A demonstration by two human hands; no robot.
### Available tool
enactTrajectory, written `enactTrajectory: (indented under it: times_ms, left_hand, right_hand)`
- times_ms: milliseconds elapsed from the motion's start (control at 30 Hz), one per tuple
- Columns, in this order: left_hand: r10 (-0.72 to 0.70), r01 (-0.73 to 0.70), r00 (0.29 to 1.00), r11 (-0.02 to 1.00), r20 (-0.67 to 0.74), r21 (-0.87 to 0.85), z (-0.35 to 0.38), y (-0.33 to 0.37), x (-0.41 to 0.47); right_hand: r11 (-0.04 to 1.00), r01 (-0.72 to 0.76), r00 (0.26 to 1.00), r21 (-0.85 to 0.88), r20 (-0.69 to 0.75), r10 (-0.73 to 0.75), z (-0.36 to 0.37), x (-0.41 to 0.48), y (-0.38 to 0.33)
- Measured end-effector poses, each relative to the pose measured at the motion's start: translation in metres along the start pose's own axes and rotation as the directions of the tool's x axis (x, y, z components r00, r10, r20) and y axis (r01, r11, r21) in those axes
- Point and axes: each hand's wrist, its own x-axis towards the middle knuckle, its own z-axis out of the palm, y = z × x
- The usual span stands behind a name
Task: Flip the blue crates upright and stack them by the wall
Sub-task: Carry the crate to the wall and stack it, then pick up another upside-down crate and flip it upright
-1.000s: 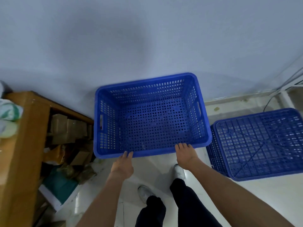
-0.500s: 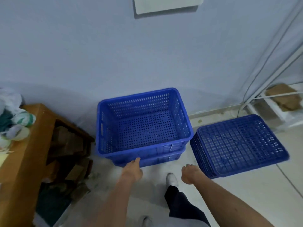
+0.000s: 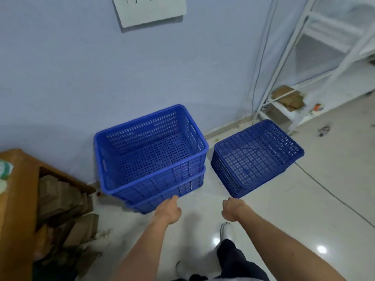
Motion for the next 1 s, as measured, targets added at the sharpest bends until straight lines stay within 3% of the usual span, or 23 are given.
enactTrajectory:
  times_ms: [267, 433, 633, 867, 1000]
  left_hand:
    - [0.136, -0.139, 0.99, 0.979, 0.031, 0.151, 0.005, 0.098, 0.012]
    - [0.162, -0.186, 0.977, 0.965, 0.138, 0.186, 0.021, 0.179, 0.03]
    - [0.197, -0.228, 0.969, 0.944, 0.147, 0.237, 0.028, 0.261, 0.061]
    - [0.239, -0.278, 0.955, 0.927, 0.178, 0.25, 0.019, 0.298, 0.104]
    - [0.257, -0.324, 0.929, 0.911, 0.265, 0.255, 0.009, 0.316, 0.146]
  right_hand:
    - [0.98, -0.116, 0.993, 0.165, -0.003, 0.118, 0.021, -0.029, 0.095]
    - [0.959, -0.174, 0.983, 0.225, -0.01, 0.181, 0.046, -0.033, 0.168]
    - [0.928, -0.224, 0.974, 0.297, 0.038, 0.223, 0.061, -0.026, 0.247]
    - [0.887, -0.27, 0.962, 0.375, 0.077, 0.261, 0.053, -0.007, 0.295]
    - [0.849, -0.305, 0.952, 0.431, 0.122, 0.281, 0.042, 0.019, 0.305]
